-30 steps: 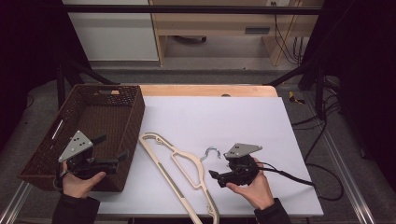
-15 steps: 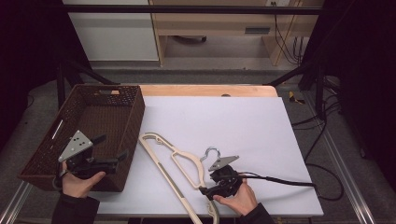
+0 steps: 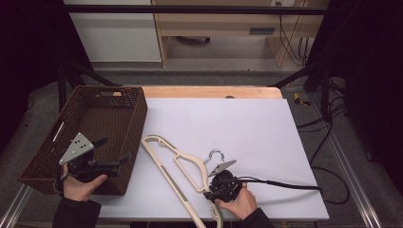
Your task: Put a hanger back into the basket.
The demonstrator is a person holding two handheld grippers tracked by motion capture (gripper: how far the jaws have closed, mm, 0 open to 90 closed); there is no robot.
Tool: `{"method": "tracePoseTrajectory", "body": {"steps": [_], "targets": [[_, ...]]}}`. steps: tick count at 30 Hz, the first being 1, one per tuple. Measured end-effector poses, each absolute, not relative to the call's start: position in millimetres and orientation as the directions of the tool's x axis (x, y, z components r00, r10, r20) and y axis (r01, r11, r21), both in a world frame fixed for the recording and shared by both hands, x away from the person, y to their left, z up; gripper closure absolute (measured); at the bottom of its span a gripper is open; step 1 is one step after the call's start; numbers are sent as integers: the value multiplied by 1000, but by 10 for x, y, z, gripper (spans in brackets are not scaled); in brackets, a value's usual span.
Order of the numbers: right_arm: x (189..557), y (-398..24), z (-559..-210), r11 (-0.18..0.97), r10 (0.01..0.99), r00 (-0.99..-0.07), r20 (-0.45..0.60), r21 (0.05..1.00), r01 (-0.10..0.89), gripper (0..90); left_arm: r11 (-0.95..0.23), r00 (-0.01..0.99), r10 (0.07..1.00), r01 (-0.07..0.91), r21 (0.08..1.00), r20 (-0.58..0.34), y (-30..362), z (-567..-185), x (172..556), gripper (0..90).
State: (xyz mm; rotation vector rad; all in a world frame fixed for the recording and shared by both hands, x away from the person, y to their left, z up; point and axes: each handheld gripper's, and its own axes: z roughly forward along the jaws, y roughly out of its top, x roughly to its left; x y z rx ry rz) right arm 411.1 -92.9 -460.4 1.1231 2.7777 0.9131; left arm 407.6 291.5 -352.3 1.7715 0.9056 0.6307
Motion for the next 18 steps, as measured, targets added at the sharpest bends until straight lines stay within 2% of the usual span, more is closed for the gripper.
{"method": "tracePoseTrajectory", "body": {"steps": [18], "targets": [[4182,-977,-4538,521,718,-661,217,462,717,731,-218,585,811,287,933,9,2897,-3525,4075,42]]}}
